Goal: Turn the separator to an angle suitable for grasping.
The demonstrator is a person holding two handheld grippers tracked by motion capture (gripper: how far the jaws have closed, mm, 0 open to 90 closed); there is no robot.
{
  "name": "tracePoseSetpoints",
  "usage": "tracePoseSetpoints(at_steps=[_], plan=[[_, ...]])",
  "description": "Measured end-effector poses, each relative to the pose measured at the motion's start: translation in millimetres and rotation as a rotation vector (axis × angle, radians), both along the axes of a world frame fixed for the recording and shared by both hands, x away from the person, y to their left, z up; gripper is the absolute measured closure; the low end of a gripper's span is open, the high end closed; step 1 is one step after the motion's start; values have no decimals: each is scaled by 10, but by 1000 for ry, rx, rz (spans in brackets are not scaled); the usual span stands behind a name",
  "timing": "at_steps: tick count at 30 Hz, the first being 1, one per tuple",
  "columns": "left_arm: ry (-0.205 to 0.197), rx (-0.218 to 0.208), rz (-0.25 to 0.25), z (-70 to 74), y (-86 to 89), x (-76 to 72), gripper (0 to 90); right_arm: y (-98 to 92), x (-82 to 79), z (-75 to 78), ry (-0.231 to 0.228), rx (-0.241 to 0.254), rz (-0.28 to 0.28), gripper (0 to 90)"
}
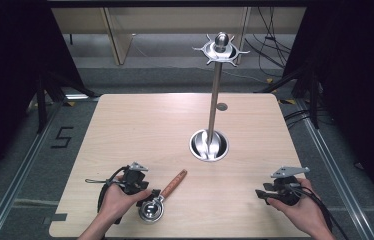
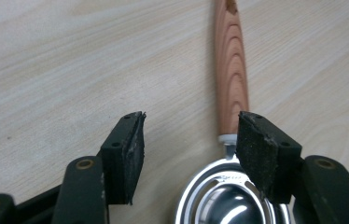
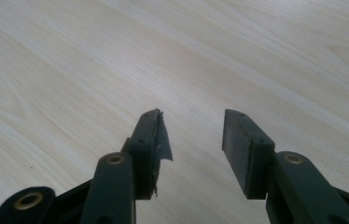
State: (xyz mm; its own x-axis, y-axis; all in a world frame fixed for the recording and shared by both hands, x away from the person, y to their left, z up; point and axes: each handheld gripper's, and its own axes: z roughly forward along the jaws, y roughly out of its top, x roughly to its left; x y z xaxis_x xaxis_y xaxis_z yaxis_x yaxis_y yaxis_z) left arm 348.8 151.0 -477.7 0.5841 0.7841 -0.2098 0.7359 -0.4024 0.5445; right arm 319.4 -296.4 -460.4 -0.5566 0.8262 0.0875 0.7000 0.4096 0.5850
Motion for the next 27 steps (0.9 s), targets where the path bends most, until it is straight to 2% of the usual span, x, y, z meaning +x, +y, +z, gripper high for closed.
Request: tracePoseSetpoints(at_steps=[1,2,3,4,6,7,8,9,10,11,12,15,16,17,18,19,20,21,23,24,25,27], plan=[[-3,15,-7,28,-18,0,412,17,-7,8,15,12,-14,579],[-14,40,-14,55,-44,2,413,12,2,-6,-4,-3,9,579],[-8,69,-35,93,-58,8,409,33,-10,0,16,7,-6,579],[-13,86,-39,120,-79,20,404,33,-7,-3,10,2,3,579],[-21,97,-42,145,-104,30,402,33,-8,-10,8,-5,8,579],[-22,117,-42,196,-148,55,403,39,-11,-4,15,7,-4,579],[-7,127,-59,223,-165,71,403,15,11,-14,-20,-11,26,579],[7,135,-66,236,-193,87,404,34,-5,-6,7,9,-9,579],[7,135,-66,236,-193,87,404,35,0,-14,-1,15,-13,579],[47,163,-89,251,-256,123,405,14,7,4,10,-13,6,579],[75,176,-117,252,-291,144,406,22,6,13,19,-2,-8,579],[128,222,-157,253,-401,213,417,17,25,-12,-18,-1,1,578],[128,222,-157,253,-401,213,425,17,25,-12,-18,-1,1,578],[163,252,-161,229,-487,256,433,19,29,-15,-21,11,0,573],[177,278,-173,218,-519,290,441,9,26,11,6,1,9,571],[179,290,-181,201,-556,314,449,23,30,-30,-35,24,0,571],[177,317,-191,196,-583,341,453,23,25,-22,-25,14,1,571],[169,340,-176,194,-614,361,456,24,13,12,13,9,-5,571],[169,363,-183,192,-661,401,463,4,35,-4,-28,-6,31,571],[169,363,-183,192,-661,401,465,9,34,-6,-29,-3,29,571],[183,357,-187,178,-707,441,464,34,10,11,16,13,-6,571],[191,365,-186,169,-750,484,464,34,15,13,18,9,-1,571]])
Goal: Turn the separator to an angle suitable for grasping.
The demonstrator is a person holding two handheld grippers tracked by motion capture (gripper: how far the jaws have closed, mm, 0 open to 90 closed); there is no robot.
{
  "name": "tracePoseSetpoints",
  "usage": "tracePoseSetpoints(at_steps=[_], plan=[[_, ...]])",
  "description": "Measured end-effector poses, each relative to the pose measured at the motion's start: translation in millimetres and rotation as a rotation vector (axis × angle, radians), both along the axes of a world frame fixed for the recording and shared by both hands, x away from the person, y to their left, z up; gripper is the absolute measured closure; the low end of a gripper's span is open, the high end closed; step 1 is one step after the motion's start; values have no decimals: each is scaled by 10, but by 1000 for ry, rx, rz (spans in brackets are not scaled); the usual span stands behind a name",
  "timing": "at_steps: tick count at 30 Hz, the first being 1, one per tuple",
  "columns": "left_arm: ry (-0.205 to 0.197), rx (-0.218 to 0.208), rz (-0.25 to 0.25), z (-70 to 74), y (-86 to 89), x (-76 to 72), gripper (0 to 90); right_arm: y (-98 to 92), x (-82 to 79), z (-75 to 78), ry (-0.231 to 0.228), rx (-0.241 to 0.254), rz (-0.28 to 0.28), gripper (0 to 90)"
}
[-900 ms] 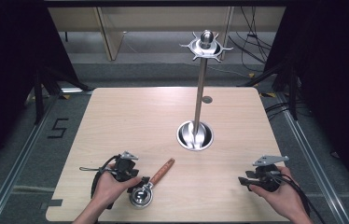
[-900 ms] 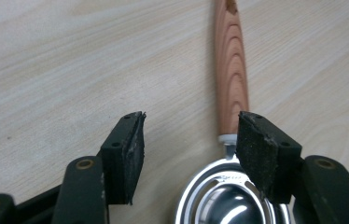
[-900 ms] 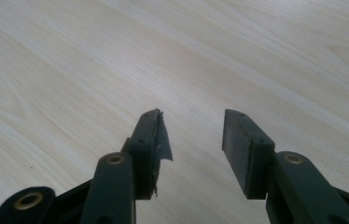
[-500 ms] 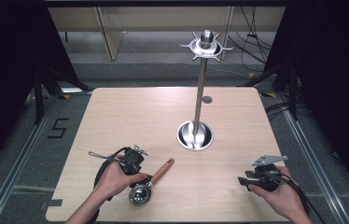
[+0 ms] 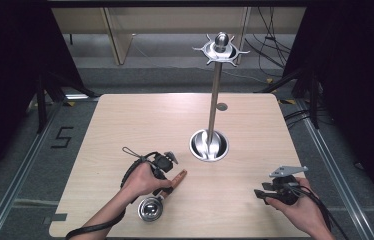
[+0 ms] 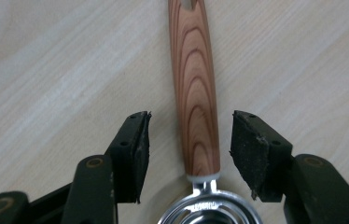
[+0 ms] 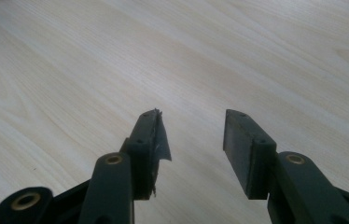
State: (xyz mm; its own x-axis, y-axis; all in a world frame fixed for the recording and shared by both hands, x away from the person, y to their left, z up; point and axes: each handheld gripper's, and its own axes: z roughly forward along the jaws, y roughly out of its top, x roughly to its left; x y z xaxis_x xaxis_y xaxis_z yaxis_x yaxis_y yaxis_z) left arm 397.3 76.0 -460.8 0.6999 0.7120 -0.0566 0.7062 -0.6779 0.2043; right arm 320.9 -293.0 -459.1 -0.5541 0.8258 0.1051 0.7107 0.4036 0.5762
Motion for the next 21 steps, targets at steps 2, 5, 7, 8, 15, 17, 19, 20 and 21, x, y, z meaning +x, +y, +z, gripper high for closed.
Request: tracePoseSetpoints(at_steps=[2,5,7,8,15,17,19,20,21], plan=[[-3,8,-2,-8,-26,24,464,3,1,-5,-6,3,-2,571],[16,28,-24,-33,-98,81,466,3,-2,-7,-2,5,-4,568],[17,36,-22,-43,-111,96,472,13,-9,-10,2,16,-11,568],[45,41,-42,-54,-119,125,476,-9,14,-18,-27,3,14,567],[102,45,14,-99,-213,179,483,9,0,-27,-1,7,3,563],[108,59,6,-112,-227,199,489,9,5,-22,6,7,-1,562],[102,57,15,-121,-241,195,497,10,5,-24,6,7,-1,562],[105,69,7,-120,-256,202,497,8,11,-44,-16,5,5,561],[95,71,-6,-123,-261,203,499,3,11,-35,-4,1,8,561]])
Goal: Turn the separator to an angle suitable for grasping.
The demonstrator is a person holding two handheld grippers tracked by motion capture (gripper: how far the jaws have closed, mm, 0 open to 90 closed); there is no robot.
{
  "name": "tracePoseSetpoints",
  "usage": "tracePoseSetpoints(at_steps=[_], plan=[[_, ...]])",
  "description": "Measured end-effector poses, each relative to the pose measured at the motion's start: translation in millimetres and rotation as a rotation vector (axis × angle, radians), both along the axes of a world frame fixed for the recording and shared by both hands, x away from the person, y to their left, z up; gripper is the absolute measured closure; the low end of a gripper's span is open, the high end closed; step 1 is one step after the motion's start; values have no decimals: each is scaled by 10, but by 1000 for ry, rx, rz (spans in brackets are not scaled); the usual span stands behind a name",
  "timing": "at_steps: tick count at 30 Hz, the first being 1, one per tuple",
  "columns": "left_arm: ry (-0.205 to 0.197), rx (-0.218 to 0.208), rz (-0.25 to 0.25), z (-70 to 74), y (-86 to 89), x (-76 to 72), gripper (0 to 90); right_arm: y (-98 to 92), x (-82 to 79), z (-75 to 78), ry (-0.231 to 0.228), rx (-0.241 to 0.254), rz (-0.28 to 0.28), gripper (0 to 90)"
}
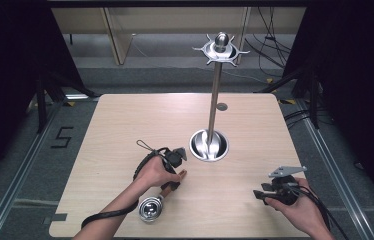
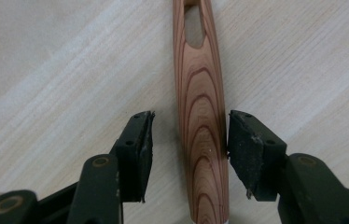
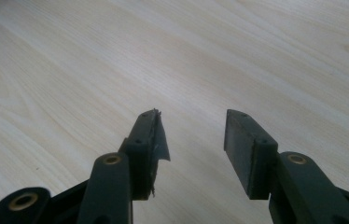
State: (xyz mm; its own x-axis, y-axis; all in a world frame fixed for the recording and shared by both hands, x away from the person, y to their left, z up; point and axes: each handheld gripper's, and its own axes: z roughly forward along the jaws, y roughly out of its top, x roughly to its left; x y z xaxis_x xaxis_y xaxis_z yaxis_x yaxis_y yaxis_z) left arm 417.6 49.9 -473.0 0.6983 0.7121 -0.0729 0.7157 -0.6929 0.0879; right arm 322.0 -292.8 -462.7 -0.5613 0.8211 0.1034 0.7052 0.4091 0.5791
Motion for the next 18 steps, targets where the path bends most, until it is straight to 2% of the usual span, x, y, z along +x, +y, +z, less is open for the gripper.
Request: tracePoseSetpoints(at_steps=[1,2,3,4,5,6,7,8,9,12,13,14,15,17,18], plan=[[5,0,3,3,-15,0,504,10,-9,-2,9,8,-12,561],[22,-5,5,2,-23,-5,519,-8,6,-3,0,0,0,561],[-5,7,-4,-14,-34,-14,519,-8,6,-3,0,0,0,561],[-2,12,-24,-22,-37,-12,527,-9,8,-5,1,3,-2,561],[24,5,-24,-32,-52,-16,540,-16,11,-8,1,0,1,561],[20,24,-40,-36,-57,-17,545,-15,11,-7,4,2,-1,561],[-22,54,-92,-22,-44,20,554,-6,5,1,17,9,-11,560],[-22,54,-76,-20,-56,12,565,-15,12,-12,3,0,3,559],[-23,65,-89,-15,-56,17,568,-6,7,-4,18,9,-7,558],[-31,75,-94,-14,-73,2,619,-7,16,-30,13,18,-5,557],[-41,80,-96,-15,-87,-16,626,-7,18,-34,15,19,-9,556],[-86,77,-89,-37,-90,-36,638,-9,20,-37,16,21,-8,556],[-99,73,-85,-49,-89,-44,653,-19,21,-21,31,6,-2,555],[-94,76,-89,-46,-89,-45,670,-19,22,-26,28,11,-5,554],[-76,86,-91,-23,-78,-40,671,-31,26,-34,16,7,4,554]])
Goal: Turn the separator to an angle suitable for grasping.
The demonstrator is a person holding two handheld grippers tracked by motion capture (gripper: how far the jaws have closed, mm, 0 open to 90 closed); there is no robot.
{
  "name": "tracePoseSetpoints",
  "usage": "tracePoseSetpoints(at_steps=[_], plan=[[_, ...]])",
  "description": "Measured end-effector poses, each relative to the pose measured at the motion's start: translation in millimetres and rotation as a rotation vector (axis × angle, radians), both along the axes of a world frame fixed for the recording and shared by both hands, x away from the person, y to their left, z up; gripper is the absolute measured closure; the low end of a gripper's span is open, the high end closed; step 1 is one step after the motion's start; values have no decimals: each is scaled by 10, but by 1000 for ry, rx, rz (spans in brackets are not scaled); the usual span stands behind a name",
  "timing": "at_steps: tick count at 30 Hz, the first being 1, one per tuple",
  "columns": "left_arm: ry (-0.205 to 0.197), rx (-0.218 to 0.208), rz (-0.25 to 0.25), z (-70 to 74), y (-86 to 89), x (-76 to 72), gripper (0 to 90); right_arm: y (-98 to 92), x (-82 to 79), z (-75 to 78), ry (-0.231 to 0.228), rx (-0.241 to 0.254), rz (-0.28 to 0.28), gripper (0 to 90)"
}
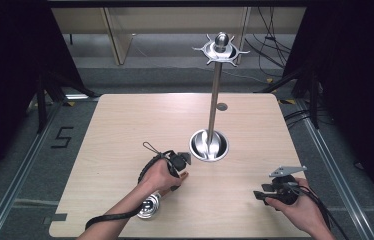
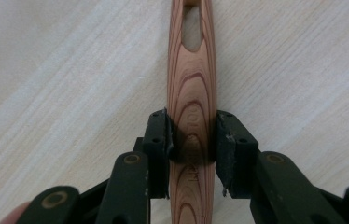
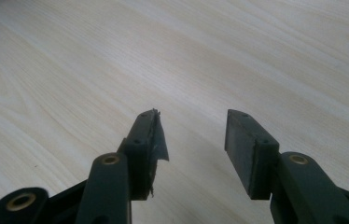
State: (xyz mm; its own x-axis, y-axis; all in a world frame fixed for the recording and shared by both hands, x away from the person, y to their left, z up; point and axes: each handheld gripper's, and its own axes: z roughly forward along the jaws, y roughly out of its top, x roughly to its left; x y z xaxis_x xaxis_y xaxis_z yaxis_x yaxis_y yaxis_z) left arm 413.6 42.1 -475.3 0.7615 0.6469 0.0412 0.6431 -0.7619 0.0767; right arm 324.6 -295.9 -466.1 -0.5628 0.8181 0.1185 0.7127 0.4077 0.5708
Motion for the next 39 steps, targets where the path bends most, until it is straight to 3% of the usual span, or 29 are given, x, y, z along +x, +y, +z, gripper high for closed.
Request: tracePoseSetpoints(at_steps=[2,5,6,7,9,10,11,14,15,16,17,19,20,23,24,26,27,29,30,33,34,36,37,38,39], plan=[[6,7,-4,7,17,1,672,-1,-3,3,2,2,-3,552],[-13,-18,2,10,65,-25,673,-4,0,-3,-1,1,1,551],[-3,-79,-6,29,123,-32,673,-4,3,-8,1,1,-1,551],[-2,-111,17,47,148,-51,673,-3,4,-9,1,1,-1,550],[-8,-132,20,71,180,-57,673,6,2,-3,12,10,-8,549],[-20,-161,22,101,221,-65,673,1,4,6,26,8,3,549],[-23,-198,38,156,274,-76,674,11,0,2,6,8,-7,549],[-92,-281,62,236,368,-122,674,13,-2,7,9,10,-5,549],[-92,-281,62,236,368,-122,674,23,-5,-6,-2,23,-15,549],[-142,-343,67,298,435,-157,674,39,-14,-11,3,37,-28,549],[-171,-370,70,328,466,-179,674,40,-14,-13,0,39,-28,549],[-186,-384,63,366,507,-198,674,25,-5,-8,-9,26,-13,549],[-215,-428,65,432,584,-252,675,22,-2,-10,-8,28,-6,549],[-259,-505,63,514,713,-319,674,26,-5,-4,-8,23,-8,549],[-259,-505,63,514,713,-319,675,26,-5,-4,-8,23,-8,549],[-292,-569,75,573,816,-386,675,26,-2,-5,-10,23,-6,548],[-292,-569,75,573,816,-386,675,27,-2,-4,-11,24,-8,549],[-352,-617,70,596,901,-436,675,13,0,12,-12,3,5,549],[-352,-617,70,596,901,-436,675,22,-5,19,-10,15,-9,549],[-421,-680,92,593,963,-512,675,13,7,-2,-63,23,-4,549],[-438,-689,93,590,968,-528,675,13,-7,44,-18,25,-14,549],[-455,-703,78,589,985,-540,675,7,2,27,-44,45,-3,549],[-461,-712,72,587,992,-540,674,-3,6,41,-26,61,12,549],[-466,-714,74,587,999,-540,674,-17,20,43,-74,19,24,549],[-466,-719,76,585,1001,-538,674,7,15,27,-101,51,-3,549]])
